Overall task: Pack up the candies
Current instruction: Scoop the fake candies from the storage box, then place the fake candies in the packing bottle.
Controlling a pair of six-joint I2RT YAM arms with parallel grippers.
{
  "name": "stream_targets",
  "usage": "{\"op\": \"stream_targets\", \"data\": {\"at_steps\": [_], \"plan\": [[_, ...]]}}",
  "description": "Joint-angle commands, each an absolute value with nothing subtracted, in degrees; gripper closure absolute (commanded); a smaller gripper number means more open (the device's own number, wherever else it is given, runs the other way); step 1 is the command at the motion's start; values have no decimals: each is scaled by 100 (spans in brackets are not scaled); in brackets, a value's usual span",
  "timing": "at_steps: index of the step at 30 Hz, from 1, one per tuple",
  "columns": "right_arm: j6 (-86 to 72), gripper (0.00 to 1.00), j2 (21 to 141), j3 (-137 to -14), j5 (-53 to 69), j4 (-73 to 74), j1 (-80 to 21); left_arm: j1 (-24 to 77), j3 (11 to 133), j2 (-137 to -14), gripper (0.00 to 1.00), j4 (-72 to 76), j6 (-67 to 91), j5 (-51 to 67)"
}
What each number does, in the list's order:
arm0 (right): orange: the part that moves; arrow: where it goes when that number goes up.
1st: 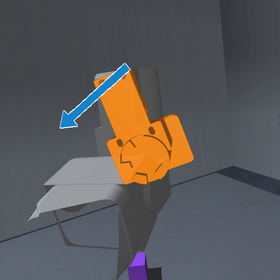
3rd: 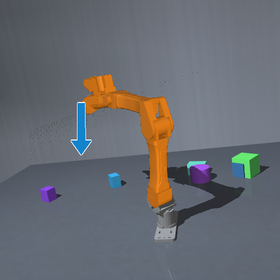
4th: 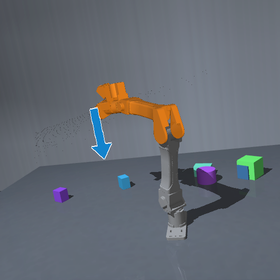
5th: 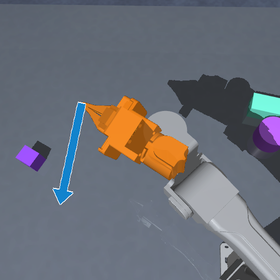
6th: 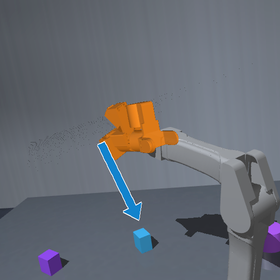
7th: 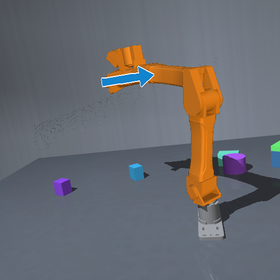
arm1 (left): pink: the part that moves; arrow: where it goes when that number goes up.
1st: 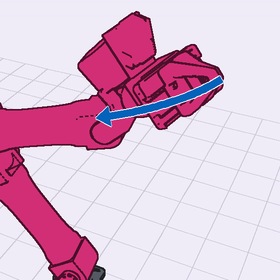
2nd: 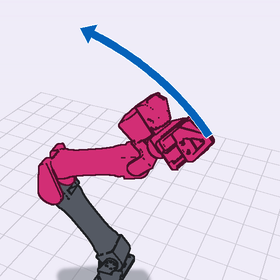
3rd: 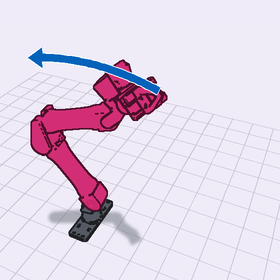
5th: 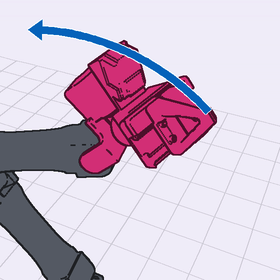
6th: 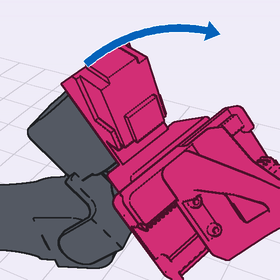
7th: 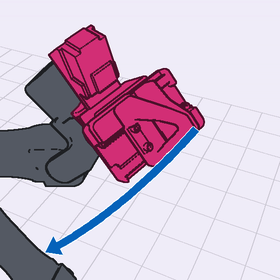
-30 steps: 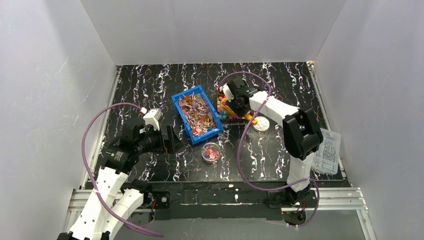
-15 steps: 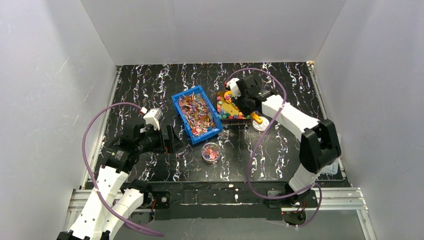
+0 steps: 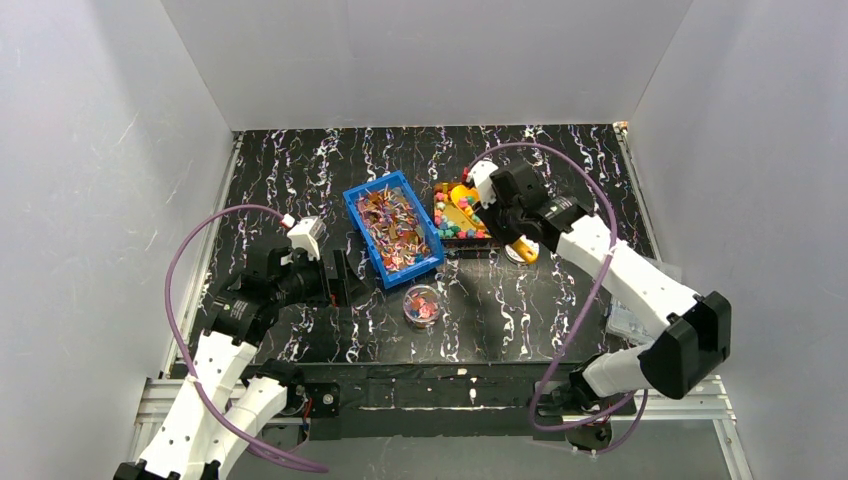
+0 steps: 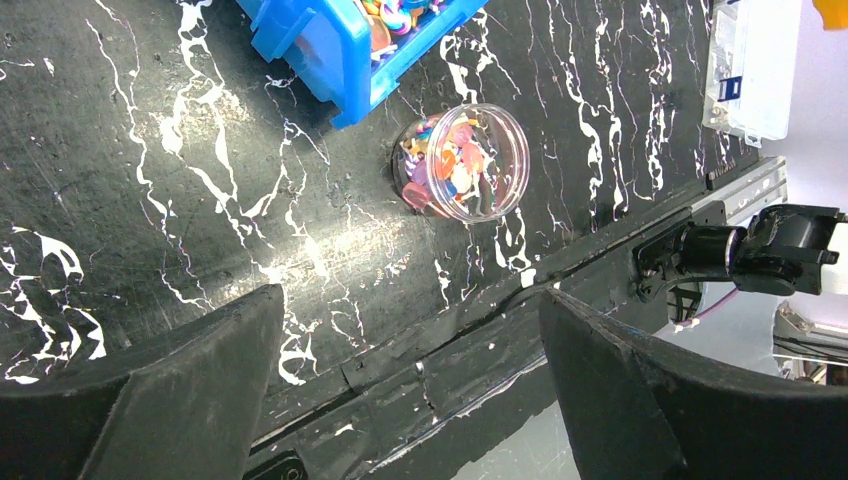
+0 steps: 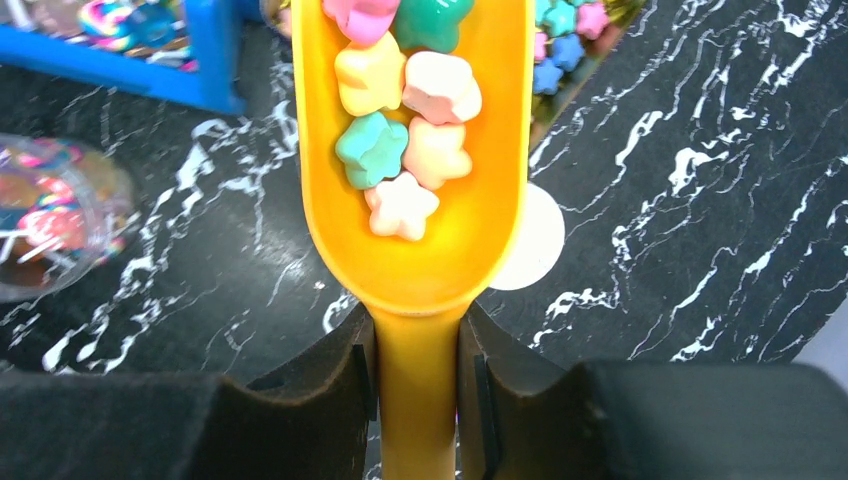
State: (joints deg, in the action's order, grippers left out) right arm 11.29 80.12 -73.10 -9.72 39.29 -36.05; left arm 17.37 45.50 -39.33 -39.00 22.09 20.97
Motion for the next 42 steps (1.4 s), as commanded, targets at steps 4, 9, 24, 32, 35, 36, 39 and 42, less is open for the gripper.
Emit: {"op": "stream_targets", "data": {"at_steps": [4, 9, 24, 32, 35, 36, 39, 42], "plan": [[620, 99, 7472, -7357, -1243, 4616, -4663, 1749, 4553, -3813, 2, -3902, 2193, 2140], [68, 99, 7399, -7341, -1343, 4907, -5412, 1748, 4557, -3711, 2, -3911, 2163, 2107], [-1294, 99, 7569, -7460, -1951, 5919, -7188, 1744, 4579, -3515, 2, -3946, 2151, 2013], [-1626, 99, 7881, -7596, -1854, 6440, -7369, 1742, 4579, -3498, 2, -3946, 2147, 2035], [-1690, 99, 7967, -7605, -1760, 6504, -7365, 1745, 4579, -3506, 2, -3946, 2149, 2047], [-1708, 99, 7991, -7584, -1740, 6504, -7365, 1748, 4579, -3507, 2, -3946, 2145, 2054], [-1757, 99, 8084, -7586, -1706, 6480, -7365, 1743, 4579, -3502, 2, -3946, 2137, 2061], [-1758, 99, 8251, -7700, -1670, 6514, -7370, 1744, 4571, -3515, 2, -3946, 2142, 2074]]}}
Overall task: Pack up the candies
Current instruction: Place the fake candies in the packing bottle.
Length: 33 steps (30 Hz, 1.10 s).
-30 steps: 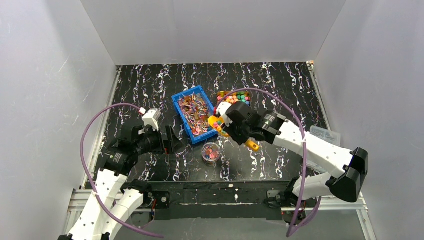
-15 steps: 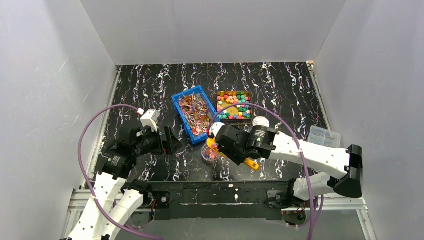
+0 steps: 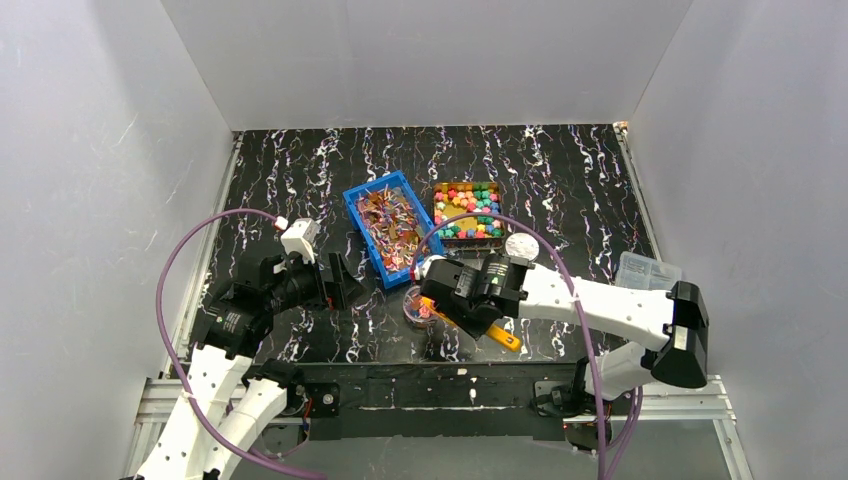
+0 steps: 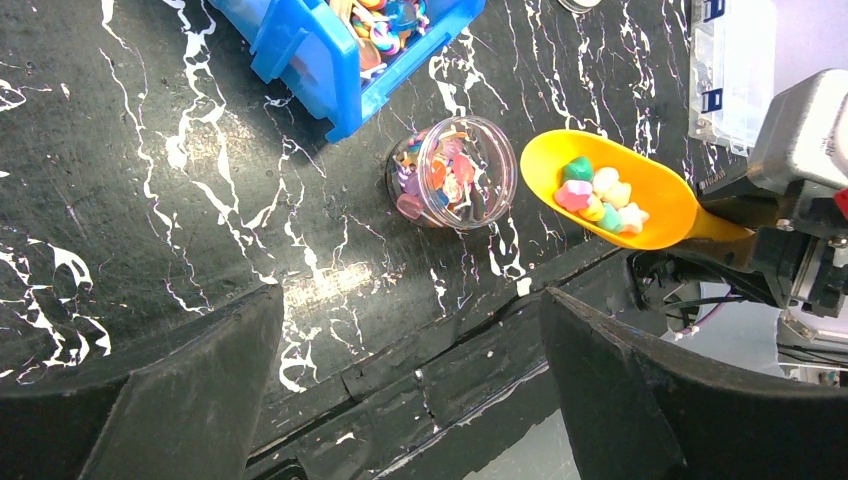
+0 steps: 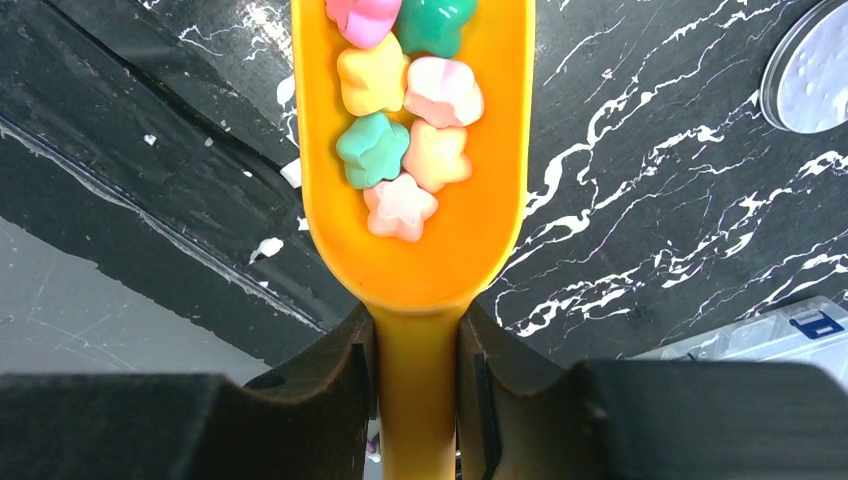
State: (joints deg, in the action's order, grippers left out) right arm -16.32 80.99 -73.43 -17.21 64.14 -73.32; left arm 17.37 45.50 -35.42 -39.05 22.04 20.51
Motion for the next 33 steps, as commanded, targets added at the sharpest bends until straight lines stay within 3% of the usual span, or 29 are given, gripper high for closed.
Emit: {"op": "stream_targets", "data": {"at_steps": [1, 33], "plan": [[-1750, 99, 8315, -7741, -1661, 6550, -7366, 1746, 4566, -3522, 2, -3946, 2137, 2076], [-1547, 99, 10037, -9117, -847, 8121, -6665, 1747, 4562, -3454, 2, -3946, 2136, 2091]]}}
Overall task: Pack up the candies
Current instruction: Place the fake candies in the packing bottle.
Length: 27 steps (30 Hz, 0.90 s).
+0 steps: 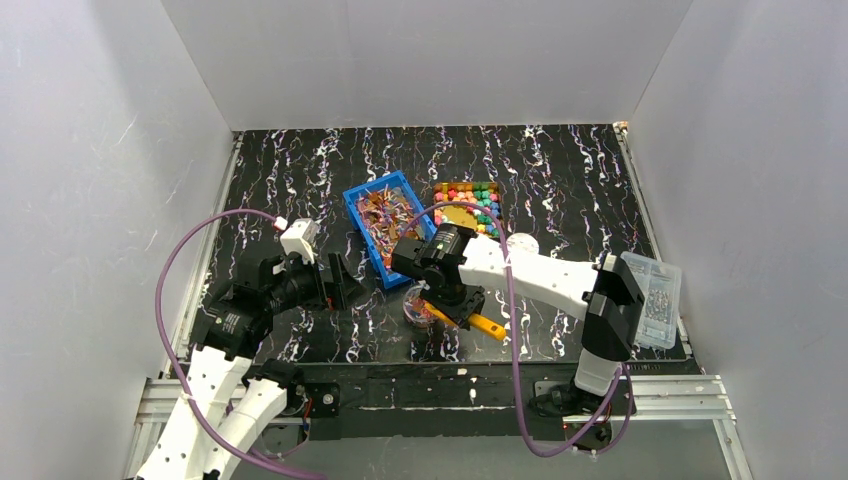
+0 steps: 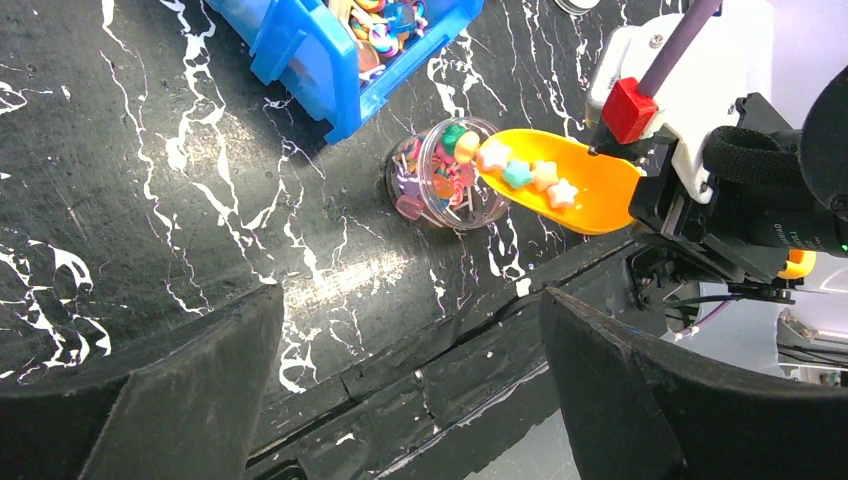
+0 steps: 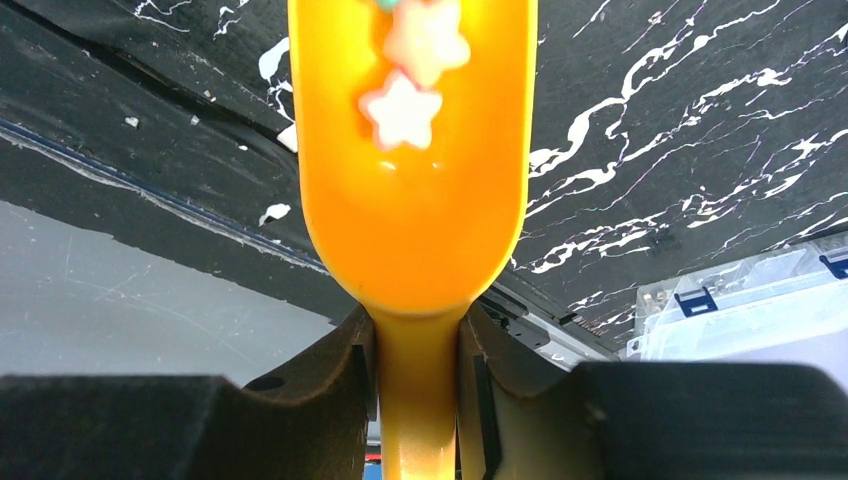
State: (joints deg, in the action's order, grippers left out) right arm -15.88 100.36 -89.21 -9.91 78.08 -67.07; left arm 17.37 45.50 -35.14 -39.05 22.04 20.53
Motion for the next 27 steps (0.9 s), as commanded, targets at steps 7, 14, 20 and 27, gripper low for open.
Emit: {"op": "stream_targets", "data": {"at_steps": [7, 14, 20, 27], "plan": [[-1611, 99, 9979, -9100, -575, 8134, -6653, 1749, 4562, -3437, 2, -3946, 2140, 2112], [-1775, 99, 9756, -9097, -304, 8139, -6653, 1749, 4553, -3419, 2, -3929, 2136, 2143], [-1875, 99, 9630, -9080, -109, 8139, -6653, 1748, 4544, -3398, 2, -3924, 2136, 2161], [-1933, 99, 9589, -9202, -44, 8139, -6653, 1746, 4544, -3399, 2, -3920, 2137, 2171]]}}
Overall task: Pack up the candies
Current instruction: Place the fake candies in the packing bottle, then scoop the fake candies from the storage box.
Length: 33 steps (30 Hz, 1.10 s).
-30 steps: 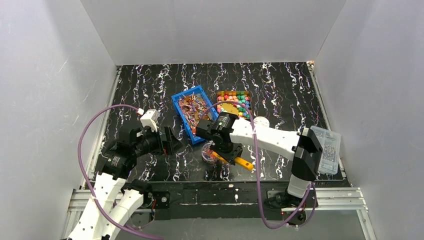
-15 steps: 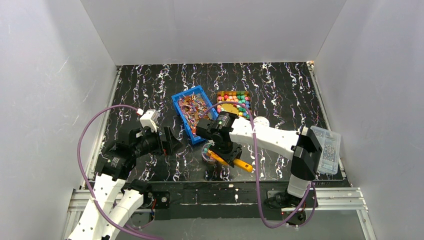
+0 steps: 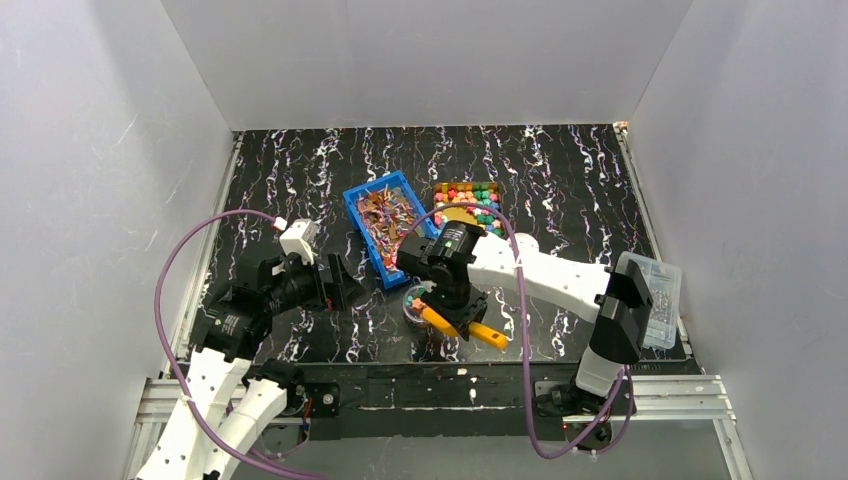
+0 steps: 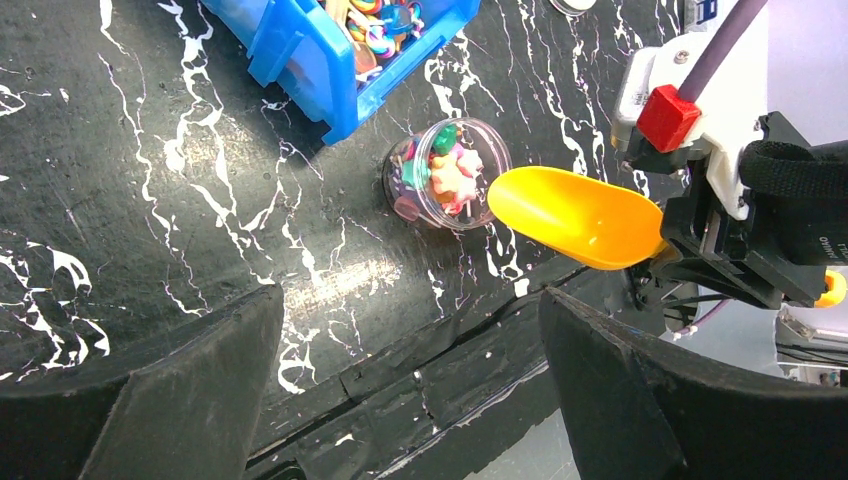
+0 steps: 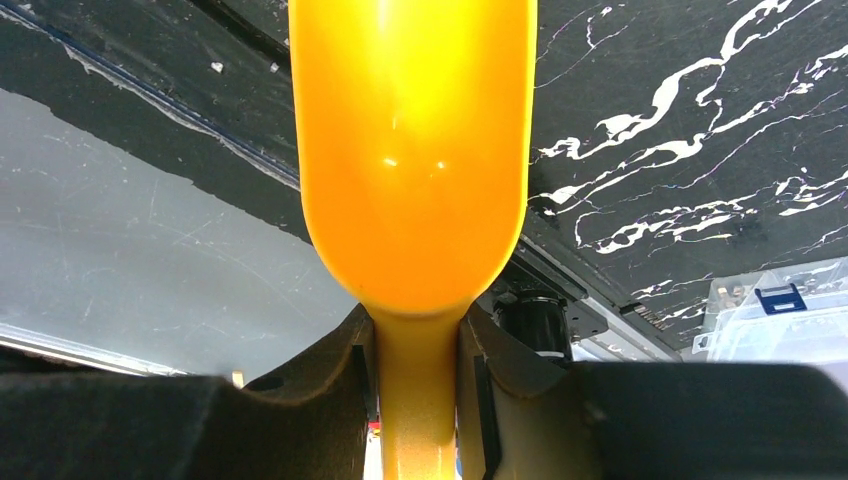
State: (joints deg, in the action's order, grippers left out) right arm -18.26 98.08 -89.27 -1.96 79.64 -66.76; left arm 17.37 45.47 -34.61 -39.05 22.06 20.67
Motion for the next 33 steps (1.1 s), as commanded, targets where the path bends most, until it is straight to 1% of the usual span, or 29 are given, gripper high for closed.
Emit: {"op": "stream_targets", "data": {"at_steps": [1, 13, 18, 25, 33], "plan": [[-1934, 99, 9589, -9228, -43, 8139, -6653, 1749, 4544, -3401, 2, -3920, 2136, 2177], [-1843, 99, 9275, -9220, -108, 8042, -6653, 1757, 4532, -3524, 3, -3885, 2137, 2302], [-1752, 99, 8909, -8865, -36, 7510, -6704, 1758, 4526, -3652, 4, -3855, 2118, 2438], [-1484, 99, 8406, -8349, -445, 6693, -7026, 1823, 4491, -3951, 6, -3738, 2085, 2867], [-787, 99, 7720, -7519, -803, 5268, -7683, 1975, 4465, -4292, 7, -3656, 2077, 3161]]}}
